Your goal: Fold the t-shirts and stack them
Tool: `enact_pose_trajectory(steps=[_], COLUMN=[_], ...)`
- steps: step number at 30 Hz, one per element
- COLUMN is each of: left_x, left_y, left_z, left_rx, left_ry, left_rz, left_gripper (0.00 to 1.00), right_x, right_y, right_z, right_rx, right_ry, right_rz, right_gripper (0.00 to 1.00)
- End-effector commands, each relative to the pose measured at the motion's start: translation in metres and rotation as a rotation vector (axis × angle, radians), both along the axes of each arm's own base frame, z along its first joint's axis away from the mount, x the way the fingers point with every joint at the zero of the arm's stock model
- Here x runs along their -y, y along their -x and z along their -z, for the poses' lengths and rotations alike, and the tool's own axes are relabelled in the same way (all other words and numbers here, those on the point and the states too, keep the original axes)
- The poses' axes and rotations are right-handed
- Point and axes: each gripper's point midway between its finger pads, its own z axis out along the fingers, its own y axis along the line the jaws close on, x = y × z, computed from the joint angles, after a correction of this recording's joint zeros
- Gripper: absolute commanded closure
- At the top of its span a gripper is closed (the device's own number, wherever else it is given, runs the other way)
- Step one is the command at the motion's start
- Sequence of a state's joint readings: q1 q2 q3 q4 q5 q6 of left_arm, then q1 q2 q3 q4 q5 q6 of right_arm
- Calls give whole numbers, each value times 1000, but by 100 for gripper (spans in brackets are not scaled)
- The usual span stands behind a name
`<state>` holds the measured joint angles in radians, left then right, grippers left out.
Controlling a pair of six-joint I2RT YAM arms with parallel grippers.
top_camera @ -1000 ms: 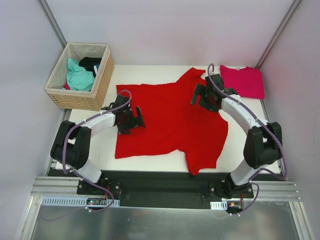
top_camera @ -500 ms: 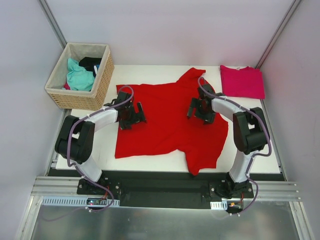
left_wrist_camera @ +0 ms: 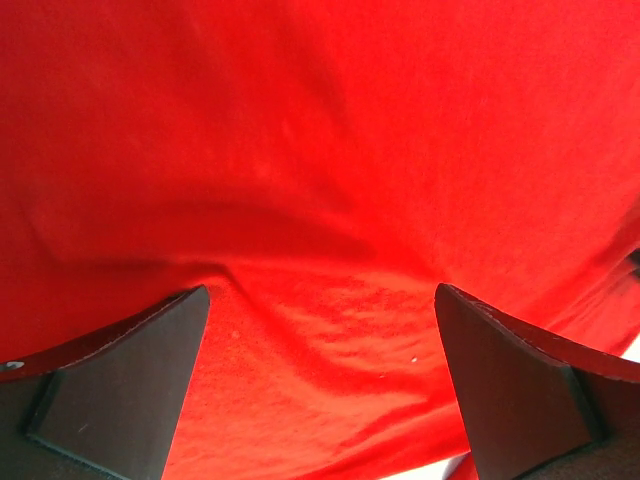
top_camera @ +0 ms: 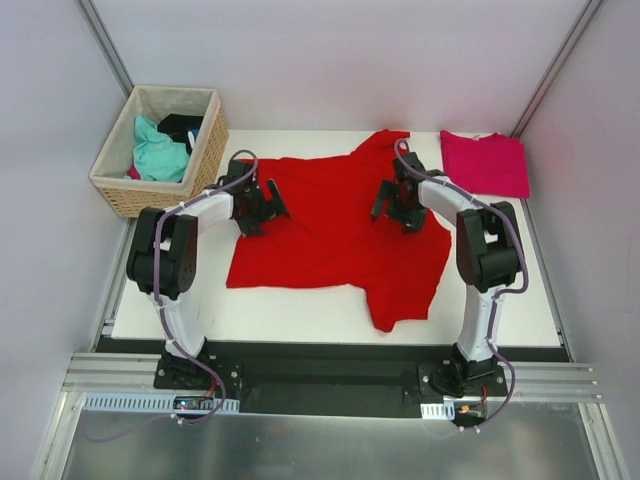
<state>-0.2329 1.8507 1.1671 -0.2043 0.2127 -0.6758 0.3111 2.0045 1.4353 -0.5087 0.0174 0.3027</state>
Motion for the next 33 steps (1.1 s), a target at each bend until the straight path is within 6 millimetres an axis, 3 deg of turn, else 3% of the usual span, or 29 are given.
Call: enact_pose_trajectory(steps=[1, 2, 4, 5, 6, 11, 15, 16, 18, 19, 20, 21, 22, 23, 25, 26, 27, 28, 29, 30, 32, 33], left_x=[-19, -20, -25, -25, -26, -22, -10, -6, 8, 15, 20, 35, 42, 52, 79, 88, 107, 112, 117, 133, 144, 150], left_y=[-19, -31, -43, -57, -61, -89, -85, -81, -70, -65, -55, -43, -29, -15, 18, 31, 51, 65, 75, 94, 114, 121], left_z=[25, 21, 19, 15, 15, 8, -15, -23, -58, -73, -101, -114, -119, -144, -158, -160, -162, -162, -160, -160, -158, -158], left_rx=[-51, -35, -22, -3, -6, 31, 58, 74, 146, 175, 229, 253, 257, 309, 319, 306, 296, 290, 279, 270, 254, 246], left_ry=[-14, -6, -4, 3, 8, 38, 88, 88, 91, 100, 109, 118, 122, 141, 178, 205, 225, 231, 235, 245, 255, 260], left_rz=[-41, -42, -50, -48, -46, -31, 2, 18, 65, 81, 97, 136, 150, 180, 244, 270, 319, 336, 345, 388, 421, 426], left_gripper=[1, 1, 1, 1, 1, 1, 1, 1, 1, 1, 1, 1, 1, 1, 1, 1, 1, 1, 1, 1, 1, 1], right_x=[7, 0, 4, 4, 7, 12, 16, 18, 14, 19, 18, 11, 14, 13, 6, 10, 13, 15, 24, 30, 44, 48], right_y=[-10, -21, -31, -44, -50, -76, -76, -70, -64, -53, -47, -36, -17, -6, 20, 42, 55, 66, 86, 96, 122, 130], right_z=[26, 19, 22, 15, 21, 15, -11, -29, -53, -56, -87, -98, -92, -121, -129, -130, -129, -126, -108, -119, -105, -114], right_rx=[-69, -56, -61, -34, -42, -24, 32, 64, 120, 124, 191, 209, 187, 256, 268, 270, 268, 261, 212, 248, 215, 250], right_ry=[7, -29, -27, -31, -27, -40, -26, -30, -41, -6, -2, 7, 29, 28, 23, 29, 28, 26, 47, 40, 80, 75], right_rz=[37, 28, 37, 43, 51, 69, 61, 52, 32, 24, 12, -14, -24, -28, -44, -45, -44, -46, -41, -36, -33, -28], right_gripper=[4, 4, 4, 4, 4, 4, 4, 4, 4, 4, 4, 4, 4, 4, 4, 4, 4, 4, 4, 4, 4, 4])
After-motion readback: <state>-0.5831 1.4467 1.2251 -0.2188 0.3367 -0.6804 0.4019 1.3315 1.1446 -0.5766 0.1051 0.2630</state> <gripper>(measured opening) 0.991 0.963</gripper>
